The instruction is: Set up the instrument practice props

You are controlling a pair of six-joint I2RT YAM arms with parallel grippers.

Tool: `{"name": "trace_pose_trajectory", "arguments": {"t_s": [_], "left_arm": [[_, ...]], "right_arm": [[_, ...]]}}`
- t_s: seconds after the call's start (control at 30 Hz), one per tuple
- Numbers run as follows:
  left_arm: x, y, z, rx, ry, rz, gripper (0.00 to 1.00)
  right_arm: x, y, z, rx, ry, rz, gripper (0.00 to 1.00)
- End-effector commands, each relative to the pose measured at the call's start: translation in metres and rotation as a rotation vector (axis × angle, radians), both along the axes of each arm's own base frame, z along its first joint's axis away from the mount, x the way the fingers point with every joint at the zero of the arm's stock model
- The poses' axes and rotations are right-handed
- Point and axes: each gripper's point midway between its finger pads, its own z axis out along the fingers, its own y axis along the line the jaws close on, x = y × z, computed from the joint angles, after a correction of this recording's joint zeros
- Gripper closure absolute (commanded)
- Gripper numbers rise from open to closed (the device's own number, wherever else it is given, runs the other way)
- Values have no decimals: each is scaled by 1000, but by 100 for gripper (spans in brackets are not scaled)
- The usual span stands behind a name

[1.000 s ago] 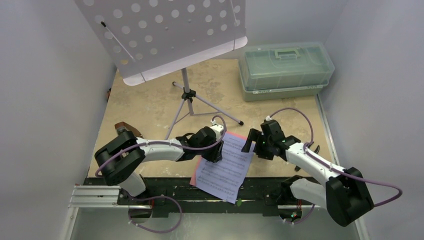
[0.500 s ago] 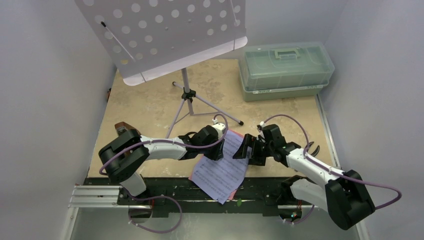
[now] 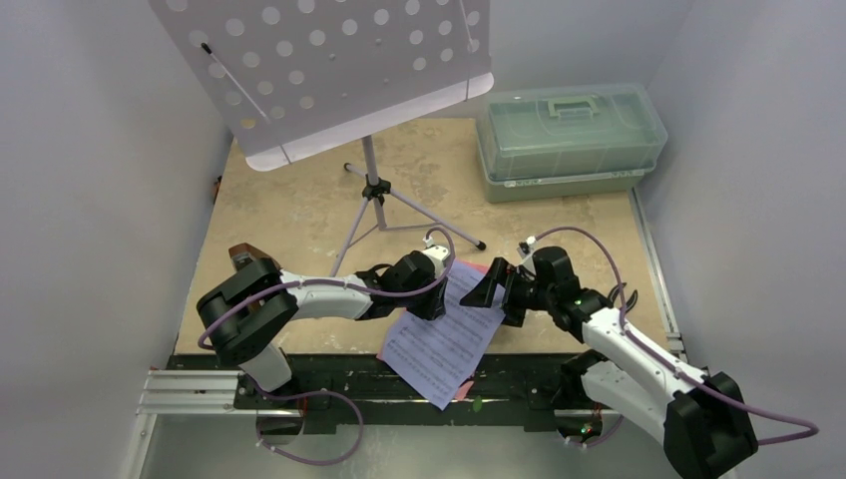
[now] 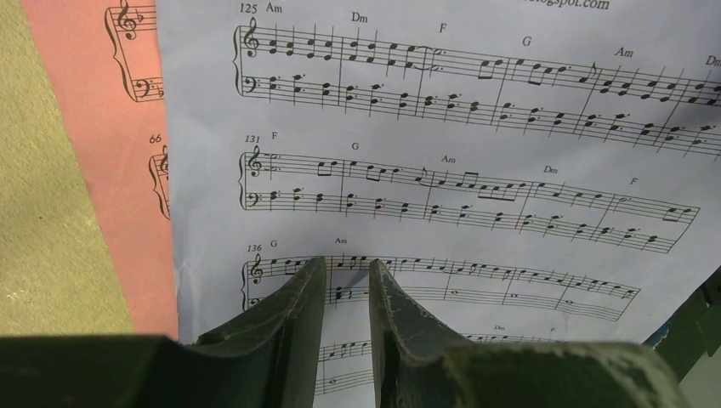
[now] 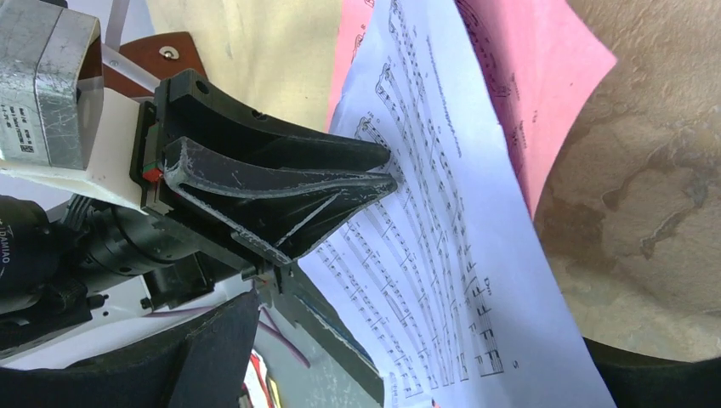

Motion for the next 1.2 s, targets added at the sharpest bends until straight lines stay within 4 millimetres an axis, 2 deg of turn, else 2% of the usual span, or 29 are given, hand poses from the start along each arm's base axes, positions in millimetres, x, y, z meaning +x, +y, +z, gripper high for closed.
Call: {"name": "trace_pose_trajectory", "arguments": {"t_s": [0.0,0.27,0.5,0.63,0.8,0.97,1.17], "left_arm": [[-8,17,-17,66,29,24,75],[-7,18,-16,64,21,29,76],[-6,17,-16,62,21,33,75],[-6,18,-15,60,21,35,75],[-6,18,-13,52,15,42,75],[-5,17,-10,41,5,39,75],[-3,15,-6,29,-12,32,76]], "right_arm": [[5,2,21,3,-39,5,8],[-14,-18,10,-128,1,39,8],[-31,-22,13,-143,32,91,8],[-33,-24,19,-148,22,99,8],[-20,-22,17,-138,-23,55,8],[13,-6,10,-23,-111,-47,12],[33,-12,0,-74,-151,-111,16]]}}
